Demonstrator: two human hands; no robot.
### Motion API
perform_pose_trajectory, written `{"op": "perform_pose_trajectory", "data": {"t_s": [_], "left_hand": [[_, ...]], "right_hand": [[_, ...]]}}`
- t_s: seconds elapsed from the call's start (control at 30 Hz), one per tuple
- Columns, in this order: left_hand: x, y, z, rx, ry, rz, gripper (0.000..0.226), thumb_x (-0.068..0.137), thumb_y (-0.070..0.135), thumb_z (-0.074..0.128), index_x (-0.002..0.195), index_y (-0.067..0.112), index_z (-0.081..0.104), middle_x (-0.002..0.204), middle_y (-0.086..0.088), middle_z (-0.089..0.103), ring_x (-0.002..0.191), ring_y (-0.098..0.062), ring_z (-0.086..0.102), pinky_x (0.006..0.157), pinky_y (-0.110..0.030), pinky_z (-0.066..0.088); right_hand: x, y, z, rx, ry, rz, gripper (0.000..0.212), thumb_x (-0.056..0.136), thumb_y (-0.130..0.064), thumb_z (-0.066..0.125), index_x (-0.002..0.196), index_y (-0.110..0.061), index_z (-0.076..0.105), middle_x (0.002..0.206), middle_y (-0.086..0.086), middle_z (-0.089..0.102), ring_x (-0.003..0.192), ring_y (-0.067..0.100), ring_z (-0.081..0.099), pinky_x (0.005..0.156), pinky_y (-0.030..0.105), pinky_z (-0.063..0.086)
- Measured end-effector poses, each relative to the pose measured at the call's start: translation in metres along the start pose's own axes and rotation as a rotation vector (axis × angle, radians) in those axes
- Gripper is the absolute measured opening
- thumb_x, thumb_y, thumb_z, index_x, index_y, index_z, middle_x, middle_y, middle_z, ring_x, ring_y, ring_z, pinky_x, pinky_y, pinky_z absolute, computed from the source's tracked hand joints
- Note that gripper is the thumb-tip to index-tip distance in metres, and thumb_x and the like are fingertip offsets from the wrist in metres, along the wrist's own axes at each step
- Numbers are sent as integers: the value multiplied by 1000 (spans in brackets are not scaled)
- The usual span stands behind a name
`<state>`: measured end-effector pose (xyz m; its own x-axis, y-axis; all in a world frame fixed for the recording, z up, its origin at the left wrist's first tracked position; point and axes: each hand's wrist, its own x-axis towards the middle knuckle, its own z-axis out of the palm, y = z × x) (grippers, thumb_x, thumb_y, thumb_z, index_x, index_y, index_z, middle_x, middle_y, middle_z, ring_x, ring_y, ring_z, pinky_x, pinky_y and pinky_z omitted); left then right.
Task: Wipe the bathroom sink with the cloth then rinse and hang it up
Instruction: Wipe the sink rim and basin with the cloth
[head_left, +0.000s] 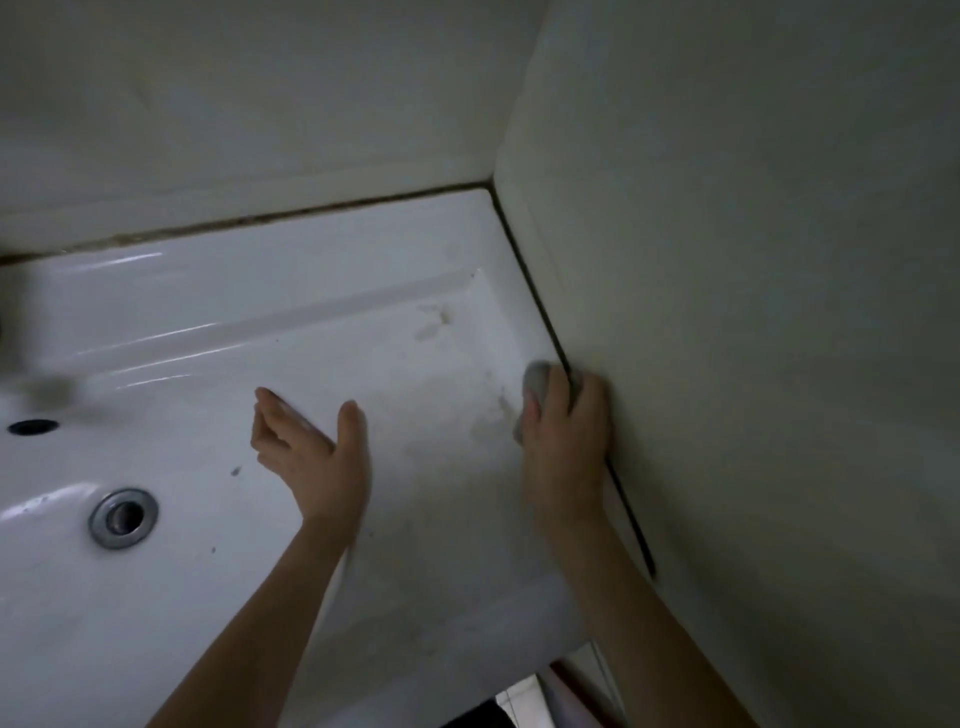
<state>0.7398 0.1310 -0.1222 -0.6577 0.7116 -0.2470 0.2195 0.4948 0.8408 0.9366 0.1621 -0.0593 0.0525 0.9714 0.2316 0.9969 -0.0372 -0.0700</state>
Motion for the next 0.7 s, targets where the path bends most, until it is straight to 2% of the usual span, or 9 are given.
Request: {"op": "perform_pose_trajectory", "data": {"t_s": [0.07,0.17,0.23,0.37,0.4,0.43,0.5,0.53,0.7], "left_hand": [[1,-3,2,4,18,2,91,83,42,56,153,12,6,153,-18,13,140,-36,14,116,-44,15],[-1,-4,2,20,22,13,91,84,40,57,153,11,5,153,-17,14,140,-36,15,115,-43,15],[-2,-3,0,26,20,4,90,86,39,57,153,12,4,153,-16,13,140,-36,15,115,-43,15],[-4,1,-3,15,17,2,89,87,38,57,154,12,4,153,-16,14,139,-36,16,111,-35,13],[-4,1,-2,7,16,5,89,87,39,57,154,13,4,153,-15,14,139,-35,16,110,-33,13],[-4,0,-2,4,13,3,90,86,41,56,154,14,4,153,-15,14,139,-35,17,109,-32,13],[-2,-4,0,5,17,-12,90,85,43,56,154,15,4,153,-13,14,139,-34,17,109,-32,13],[-1,-6,2,7,22,-8,91,84,44,55,154,15,4,153,-13,14,138,-34,18,110,-33,13],[4,-9,5,17,52,10,93,81,48,54,154,16,7,151,-13,18,136,-37,22,115,-45,17]], "right_hand": [[37,-18,10,-49,-102,-16,31,93,-22,42,113,-5,57,96,15,55,82,27,45,69,35,33],[52,-21,16,30,-27,34,34,94,-28,41,103,-3,61,91,18,58,79,30,52,69,36,37],[25,-9,6,25,-83,-12,44,97,-31,26,116,-5,58,103,18,56,87,29,50,75,34,37],[-80,50,-22,-21,-342,-52,66,101,-39,-9,142,-18,38,134,8,44,107,20,34,90,22,19],[-103,61,-34,25,-326,-22,62,103,-39,-4,141,-16,40,134,9,44,107,19,33,92,20,18],[-120,66,-45,91,-287,27,52,106,-35,13,137,-11,46,128,14,48,104,19,36,92,21,24],[-138,67,-50,188,-113,89,35,98,-20,49,124,2,57,109,23,52,94,25,43,86,29,36],[-137,64,-47,201,-37,115,33,94,-16,57,120,5,58,105,25,52,92,28,44,84,32,37],[-118,55,-35,254,-27,92,34,94,-17,58,123,2,56,109,27,51,97,28,43,88,33,38]]}}
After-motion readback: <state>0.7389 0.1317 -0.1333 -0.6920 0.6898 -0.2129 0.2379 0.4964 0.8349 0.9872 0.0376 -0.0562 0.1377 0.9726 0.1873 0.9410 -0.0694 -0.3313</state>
